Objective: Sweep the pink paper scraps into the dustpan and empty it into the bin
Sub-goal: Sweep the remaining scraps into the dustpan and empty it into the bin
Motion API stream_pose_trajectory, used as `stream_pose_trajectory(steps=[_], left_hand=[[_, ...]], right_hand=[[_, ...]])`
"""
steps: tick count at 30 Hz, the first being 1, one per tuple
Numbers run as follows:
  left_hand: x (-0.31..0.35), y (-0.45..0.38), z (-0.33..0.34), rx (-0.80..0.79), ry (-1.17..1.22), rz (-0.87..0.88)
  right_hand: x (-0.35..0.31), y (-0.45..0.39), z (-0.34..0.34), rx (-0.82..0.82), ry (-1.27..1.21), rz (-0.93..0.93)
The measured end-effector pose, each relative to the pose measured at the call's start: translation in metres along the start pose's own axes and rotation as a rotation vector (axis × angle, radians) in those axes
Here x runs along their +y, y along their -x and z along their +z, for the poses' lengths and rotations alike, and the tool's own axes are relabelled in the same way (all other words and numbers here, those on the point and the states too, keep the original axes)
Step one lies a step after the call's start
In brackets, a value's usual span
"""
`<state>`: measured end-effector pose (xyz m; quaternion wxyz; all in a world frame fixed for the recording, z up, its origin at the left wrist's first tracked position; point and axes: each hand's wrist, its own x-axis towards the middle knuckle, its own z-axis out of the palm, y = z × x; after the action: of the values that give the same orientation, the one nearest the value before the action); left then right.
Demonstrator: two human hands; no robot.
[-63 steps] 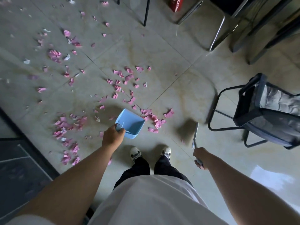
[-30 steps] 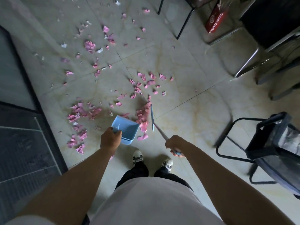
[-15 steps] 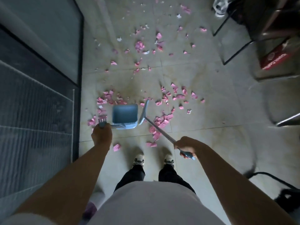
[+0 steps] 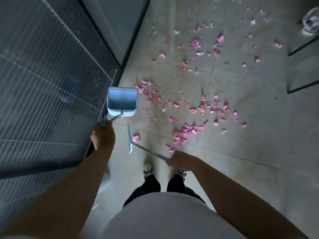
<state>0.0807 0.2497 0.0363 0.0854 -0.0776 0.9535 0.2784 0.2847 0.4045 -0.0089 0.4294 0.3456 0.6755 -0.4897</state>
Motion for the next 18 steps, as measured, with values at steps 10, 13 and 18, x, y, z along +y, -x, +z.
stream_pose_trajectory(steps=[10, 13, 18], left_hand=[[-0.070, -0.007, -0.028, 0.009, -0.127, -0.069], [-0.078, -0.014, -0.032, -0.048, -0.158, -0.122], [-0.080, -0.018, -0.024, -0.129, -0.151, -0.130]], right_hand=[[-0.024, -0.040, 0.032, -0.064, -0.215, 0.105], [-0.009, -0.039, 0.020, 0.020, -0.342, 0.177], [0.012, -0.029, 0.001, 0.142, -0.605, 0.257]])
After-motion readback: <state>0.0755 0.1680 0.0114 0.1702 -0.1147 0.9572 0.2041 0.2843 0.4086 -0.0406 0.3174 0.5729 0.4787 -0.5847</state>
